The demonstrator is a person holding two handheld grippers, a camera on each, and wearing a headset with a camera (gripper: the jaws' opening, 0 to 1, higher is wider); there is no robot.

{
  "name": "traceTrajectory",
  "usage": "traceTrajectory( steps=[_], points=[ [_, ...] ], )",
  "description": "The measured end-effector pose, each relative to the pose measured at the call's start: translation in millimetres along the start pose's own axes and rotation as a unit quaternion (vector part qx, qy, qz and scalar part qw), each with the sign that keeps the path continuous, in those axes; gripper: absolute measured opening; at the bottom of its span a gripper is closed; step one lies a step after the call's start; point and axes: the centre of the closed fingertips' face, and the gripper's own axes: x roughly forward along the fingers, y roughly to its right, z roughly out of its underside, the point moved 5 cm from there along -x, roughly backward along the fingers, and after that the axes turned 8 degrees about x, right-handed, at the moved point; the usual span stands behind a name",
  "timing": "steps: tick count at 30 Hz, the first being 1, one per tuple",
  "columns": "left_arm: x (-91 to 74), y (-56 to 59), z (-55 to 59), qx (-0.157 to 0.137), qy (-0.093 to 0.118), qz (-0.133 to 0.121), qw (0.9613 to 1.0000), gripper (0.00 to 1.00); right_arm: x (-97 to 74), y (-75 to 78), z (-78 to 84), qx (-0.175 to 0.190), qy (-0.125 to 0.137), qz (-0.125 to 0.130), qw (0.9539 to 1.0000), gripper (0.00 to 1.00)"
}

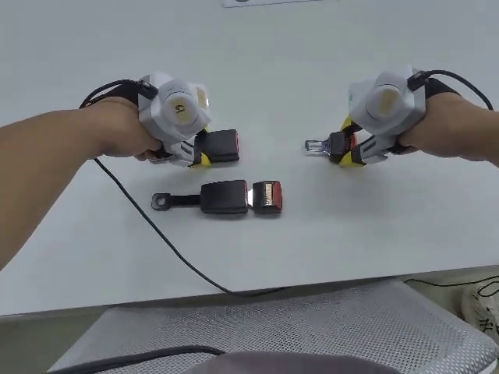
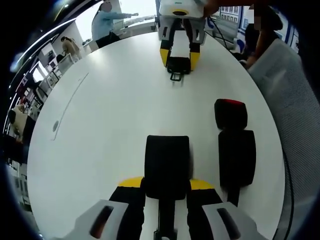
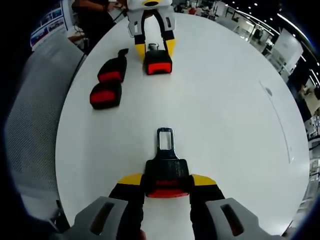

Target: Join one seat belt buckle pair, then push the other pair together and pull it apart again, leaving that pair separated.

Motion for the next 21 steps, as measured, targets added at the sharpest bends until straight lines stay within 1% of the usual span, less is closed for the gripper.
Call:
traceTrajectory(
  steps=[4,7,9,12,15,19,21],
  points=[
    [0.7,-0.9,0.7,-0.003,0.002,0.000,1.0000,0.32,1.9,-1.0,-2.5,-0.002,0.002,0.004,1.0000,0.32],
    [1.1,-0.7,0.7,-0.003,0.000,0.001,1.0000,0.32,5.1,-3.0,-8.6,-0.002,0.008,0.005,1.0000,0.32],
    [1.1,-0.2,0.4,0.001,0.000,0.003,1.0000,0.32,7.1,-6.9,-15.2,-0.001,0.012,0.005,0.9999,0.32],
    [0.0,1.6,-1.4,0.003,0.001,0.004,1.0000,0.32,9.7,-9.4,-21.0,-0.002,0.016,0.004,0.9999,0.32],
    [0.0,2.0,-1.9,0.004,0.003,0.004,1.0000,0.32,13.5,-15.0,-30.7,0.003,0.024,0.002,0.9997,0.32],
    [0.4,1.8,-1.3,0.005,0.003,0.003,1.0000,0.32,19.7,-17.0,-43.7,0.004,0.031,0.002,0.9995,0.32],
    [0.0,2.3,-1.6,0.006,0.003,0.003,1.0000,0.32,21.8,-21.5,-49.6,0.002,0.035,0.000,0.9994,0.32]
  ],
)
